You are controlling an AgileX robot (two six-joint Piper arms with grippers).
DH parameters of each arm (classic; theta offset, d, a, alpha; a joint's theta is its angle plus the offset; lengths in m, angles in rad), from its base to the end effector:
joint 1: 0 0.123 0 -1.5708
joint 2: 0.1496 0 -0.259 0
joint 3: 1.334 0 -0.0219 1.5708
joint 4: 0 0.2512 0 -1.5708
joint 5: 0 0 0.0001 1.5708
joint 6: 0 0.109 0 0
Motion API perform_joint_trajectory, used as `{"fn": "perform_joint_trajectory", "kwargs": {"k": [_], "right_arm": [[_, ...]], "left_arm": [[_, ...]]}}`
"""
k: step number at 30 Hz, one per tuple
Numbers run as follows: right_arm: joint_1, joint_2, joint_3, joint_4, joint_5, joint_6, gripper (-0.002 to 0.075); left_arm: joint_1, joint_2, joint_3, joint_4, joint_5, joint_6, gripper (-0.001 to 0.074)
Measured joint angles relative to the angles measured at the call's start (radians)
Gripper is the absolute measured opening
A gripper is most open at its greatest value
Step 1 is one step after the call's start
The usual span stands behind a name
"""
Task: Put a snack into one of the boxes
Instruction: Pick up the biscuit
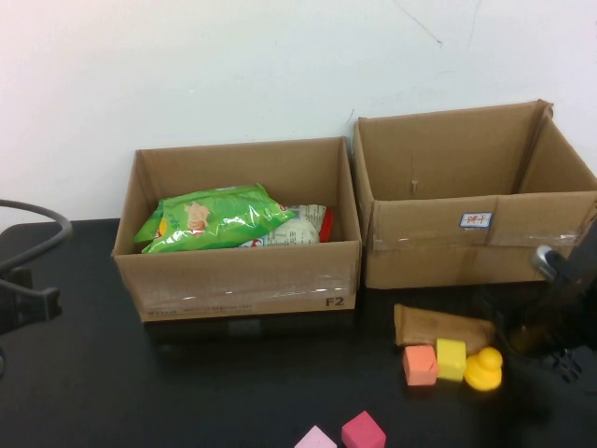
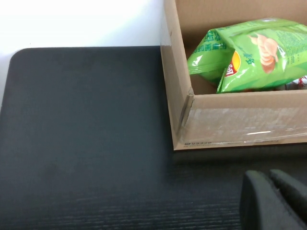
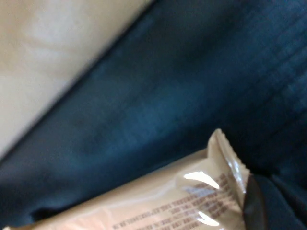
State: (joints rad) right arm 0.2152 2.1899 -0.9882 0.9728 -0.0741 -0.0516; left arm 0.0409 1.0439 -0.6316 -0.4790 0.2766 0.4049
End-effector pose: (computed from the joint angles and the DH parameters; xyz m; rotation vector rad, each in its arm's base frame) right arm 0.3554 0.0709 -0.0023 0.9424 2.5025 0.2965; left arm 0.2409 -0.0039 0.2457 -0.0326 2.1408 -0.1454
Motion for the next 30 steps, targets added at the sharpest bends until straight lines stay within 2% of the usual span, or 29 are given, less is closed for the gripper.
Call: {"fn": "perform_joint_trajectory", "kwargs": {"k": [7,10,16,19,22,27,30], "right_arm": [[0.034,-0.063,0.06,-0.019,0.052,-0.159,0.0001],[0.053,-0.102,0.049,-0.043,0.074,-0.285,0.0001],[0.057,-0.123,-0.054,-0.067,0.228,-0.747,0.0001],[0.058,-0.123,-0.084,-0.082,0.284,-0.896,0.0022],[0.059,-0.123,-0.104,-0.115,0.29,-0.979,0.012],[0.059,-0.089,-0.141,-0.153,0.281,-1.068,0.0372],[0.059,-0.045,-0.159,-0.17,0.316,-1.087,0.0441]], "left_arm": [[0.0,0.0,0.0,-0.015,0.0,0.0,-0.0001],[0.0,0.0,0.0,-0.019,0.0,0.0,-0.0001],[0.0,0.0,0.0,-0.039,0.0,0.0,-0.0001],[0.0,0.0,0.0,-0.046,0.0,0.0,-0.0001],[0.0,0.0,0.0,-0.055,0.0,0.0,-0.0001],[0.0,0.0,0.0,-0.066,0.0,0.0,-0.0001],[0.0,0.0,0.0,-0.068,0.0,0.0,-0.0001]]}}
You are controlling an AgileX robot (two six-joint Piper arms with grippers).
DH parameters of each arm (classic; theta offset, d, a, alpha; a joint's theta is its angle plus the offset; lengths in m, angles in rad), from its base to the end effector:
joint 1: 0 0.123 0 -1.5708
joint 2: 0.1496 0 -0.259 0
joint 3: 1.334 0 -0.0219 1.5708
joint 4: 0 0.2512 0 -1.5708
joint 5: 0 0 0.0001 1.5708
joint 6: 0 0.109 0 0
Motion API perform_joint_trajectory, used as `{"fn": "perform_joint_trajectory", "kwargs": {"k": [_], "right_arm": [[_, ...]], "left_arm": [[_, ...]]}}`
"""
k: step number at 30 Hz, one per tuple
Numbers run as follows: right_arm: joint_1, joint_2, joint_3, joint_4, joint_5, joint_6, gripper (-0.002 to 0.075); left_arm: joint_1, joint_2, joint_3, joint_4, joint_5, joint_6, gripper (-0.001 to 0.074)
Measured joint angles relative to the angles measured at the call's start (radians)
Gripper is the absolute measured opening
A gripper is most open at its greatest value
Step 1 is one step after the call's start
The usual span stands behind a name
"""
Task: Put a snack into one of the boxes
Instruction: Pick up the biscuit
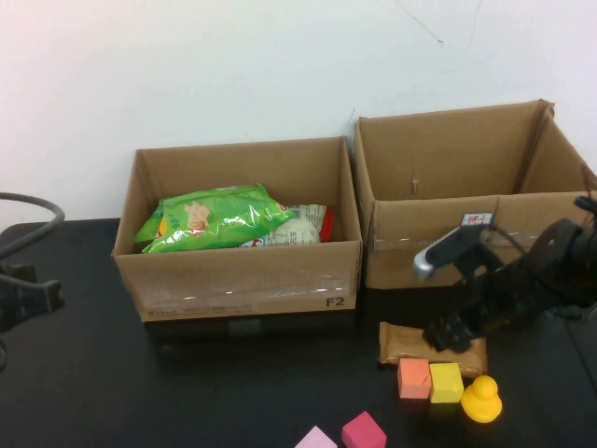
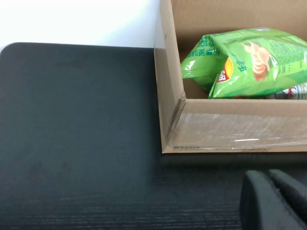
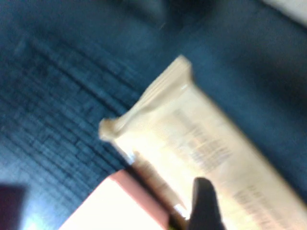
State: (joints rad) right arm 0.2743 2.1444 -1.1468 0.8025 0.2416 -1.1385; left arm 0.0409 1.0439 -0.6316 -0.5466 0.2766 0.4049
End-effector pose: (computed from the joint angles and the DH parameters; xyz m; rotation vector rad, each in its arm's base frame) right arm 0.3735 0.1247 0.0375 -0.8656 2.4926 0.2032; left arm 0.2412 -0.0057 0.2466 -0.0927 2.1320 -0.2012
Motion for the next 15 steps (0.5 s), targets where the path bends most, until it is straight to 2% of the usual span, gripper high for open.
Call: {"fn": "perform_joint_trajectory", "kwargs": {"k": [4,15], "right_arm": [[0.0,0.034,-0.007,-0.02,0.049,-0.008,0.0465],[0.053,0.045,-0.018,-0.169,0.048,-0.059,0.047]], "left_arm": [[0.0,0.0,0.0,-0.002,0.0,0.0,-0.0001],[0.0,0.0,0.0,-0.011,0.0,0.0,-0.0001]]}}
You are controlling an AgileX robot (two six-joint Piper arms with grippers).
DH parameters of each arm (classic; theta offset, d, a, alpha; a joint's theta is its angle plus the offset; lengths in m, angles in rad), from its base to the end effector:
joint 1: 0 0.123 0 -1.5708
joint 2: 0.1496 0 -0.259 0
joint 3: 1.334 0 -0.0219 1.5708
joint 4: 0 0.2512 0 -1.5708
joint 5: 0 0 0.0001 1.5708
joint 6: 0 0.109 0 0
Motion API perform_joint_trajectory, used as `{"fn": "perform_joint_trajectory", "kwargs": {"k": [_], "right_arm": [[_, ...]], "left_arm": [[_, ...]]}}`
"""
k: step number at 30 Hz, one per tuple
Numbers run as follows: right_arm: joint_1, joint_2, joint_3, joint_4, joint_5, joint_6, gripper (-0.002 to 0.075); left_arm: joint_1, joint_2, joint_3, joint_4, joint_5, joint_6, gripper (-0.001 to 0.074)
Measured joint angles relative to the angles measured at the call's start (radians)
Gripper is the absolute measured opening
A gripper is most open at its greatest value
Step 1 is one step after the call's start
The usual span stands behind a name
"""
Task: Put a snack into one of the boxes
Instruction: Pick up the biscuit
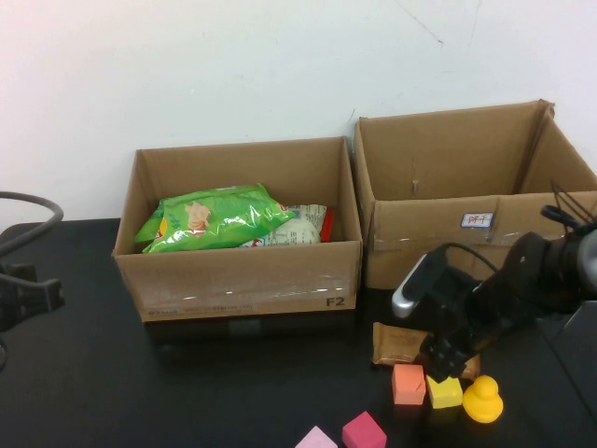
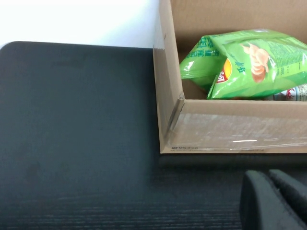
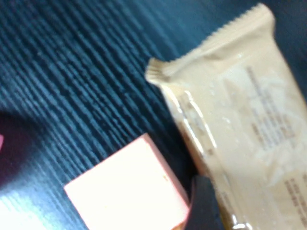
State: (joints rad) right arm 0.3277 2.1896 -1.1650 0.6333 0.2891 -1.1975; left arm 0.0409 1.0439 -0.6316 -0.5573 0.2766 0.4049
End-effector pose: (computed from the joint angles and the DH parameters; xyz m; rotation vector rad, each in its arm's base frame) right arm 0.3613 0.1423 0.0207 -1.2403 2.4229 0.1591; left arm 0.2413 -0.0059 0.2468 -0.1022 2.1305 -0.2100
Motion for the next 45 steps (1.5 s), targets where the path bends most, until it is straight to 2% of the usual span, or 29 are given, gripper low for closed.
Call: {"fn": "perform_joint_trajectory", "kwargs": {"k": [29,32,36,45], "right_arm": [[0.047,0.017,-0.004,-0.265,-0.053,-0.05,0.045],[0.054,0.019,-0.004,-0.278,-0.063,-0.052,0.0416],[0.057,0.024,-0.007,-0.281,-0.071,-0.043,0.0318],[0.057,0.021,-0.01,-0.282,-0.073,0.071,0.0318]], "left_arm": [[0.0,0.0,0.0,-0.025,0.0,0.016,-0.0001],[0.0,0.0,0.0,-0.025,0.0,0.018,-0.0001],[0.0,0.0,0.0,-0.027,0.0,0.018,-0.0001],[0.0,0.0,0.0,-0.027,0.0,0.018,-0.0001]]}}
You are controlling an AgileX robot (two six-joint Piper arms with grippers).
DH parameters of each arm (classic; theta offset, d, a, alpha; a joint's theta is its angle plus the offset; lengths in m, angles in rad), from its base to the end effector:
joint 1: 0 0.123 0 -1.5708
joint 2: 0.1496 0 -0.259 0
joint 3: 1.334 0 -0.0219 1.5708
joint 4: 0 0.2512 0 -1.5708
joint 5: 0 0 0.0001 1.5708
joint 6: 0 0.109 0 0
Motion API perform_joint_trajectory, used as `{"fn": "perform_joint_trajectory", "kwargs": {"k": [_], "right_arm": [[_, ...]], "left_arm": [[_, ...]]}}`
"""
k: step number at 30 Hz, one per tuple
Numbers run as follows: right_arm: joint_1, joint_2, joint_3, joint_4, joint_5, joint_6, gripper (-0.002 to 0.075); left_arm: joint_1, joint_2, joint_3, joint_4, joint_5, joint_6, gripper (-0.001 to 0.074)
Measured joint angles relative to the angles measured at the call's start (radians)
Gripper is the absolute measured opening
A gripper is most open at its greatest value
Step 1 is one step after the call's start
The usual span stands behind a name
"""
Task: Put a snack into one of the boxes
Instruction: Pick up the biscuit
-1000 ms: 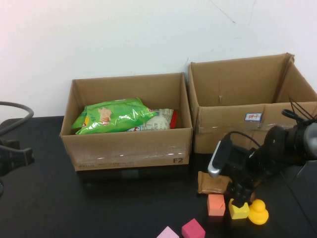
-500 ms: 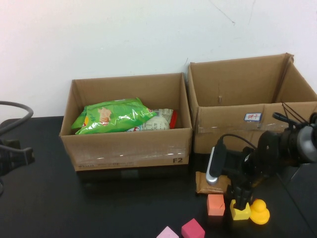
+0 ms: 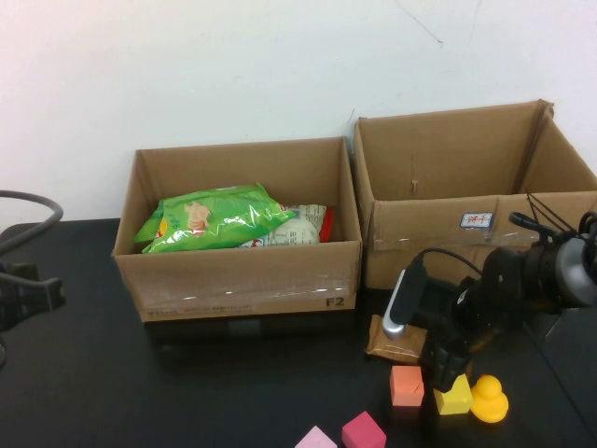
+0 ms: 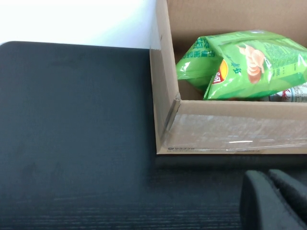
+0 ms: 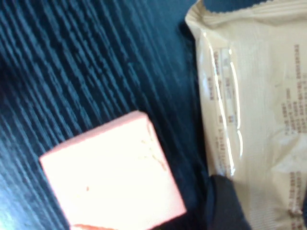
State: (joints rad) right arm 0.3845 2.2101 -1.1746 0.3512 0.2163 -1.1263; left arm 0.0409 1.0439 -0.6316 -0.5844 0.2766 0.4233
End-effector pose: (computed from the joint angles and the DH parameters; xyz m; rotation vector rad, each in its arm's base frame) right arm 0.3605 0.1546 0.0149 -1.5146 2.2552 -0.0158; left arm 0.2415 -0.0066 0.2472 -0.1067 2.1266 -0.2215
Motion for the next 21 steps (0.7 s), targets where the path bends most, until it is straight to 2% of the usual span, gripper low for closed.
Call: {"fn": "perform_joint_trajectory", "kwargs": {"k": [4,5,7,8,11,21], "right_arm": [[0.002,-0.016,0.004,-0.001,0.026,0.061,0.0315],[0.002,-0.026,0.007,-0.001,0.039,0.075,0.0289],[0.004,-0.044,0.009,-0.002,0.058,0.099,0.0147],[0.006,-0.057,0.009,-0.002,0.067,0.107,0.0104],[0.006,-0.087,0.01,-0.002,0.085,0.119,0.0036],[0.006,-0.135,0.013,-0.002,0.117,0.14,0.0006]], "left_arm": [[0.0,0.0,0.0,0.0,0.0,0.0,-0.0001],[0.0,0.0,0.0,0.0,0.0,0.0,-0.0001],[0.0,0.0,0.0,0.0,0.0,0.0,-0.0001],[0.0,0.0,0.0,0.0,0.0,0.0,-0.0001],[0.0,0.0,0.0,0.0,0.0,0.0,-0.0001],[0.0,0.0,0.0,-0.012,0.0,0.0,-0.0001]]}}
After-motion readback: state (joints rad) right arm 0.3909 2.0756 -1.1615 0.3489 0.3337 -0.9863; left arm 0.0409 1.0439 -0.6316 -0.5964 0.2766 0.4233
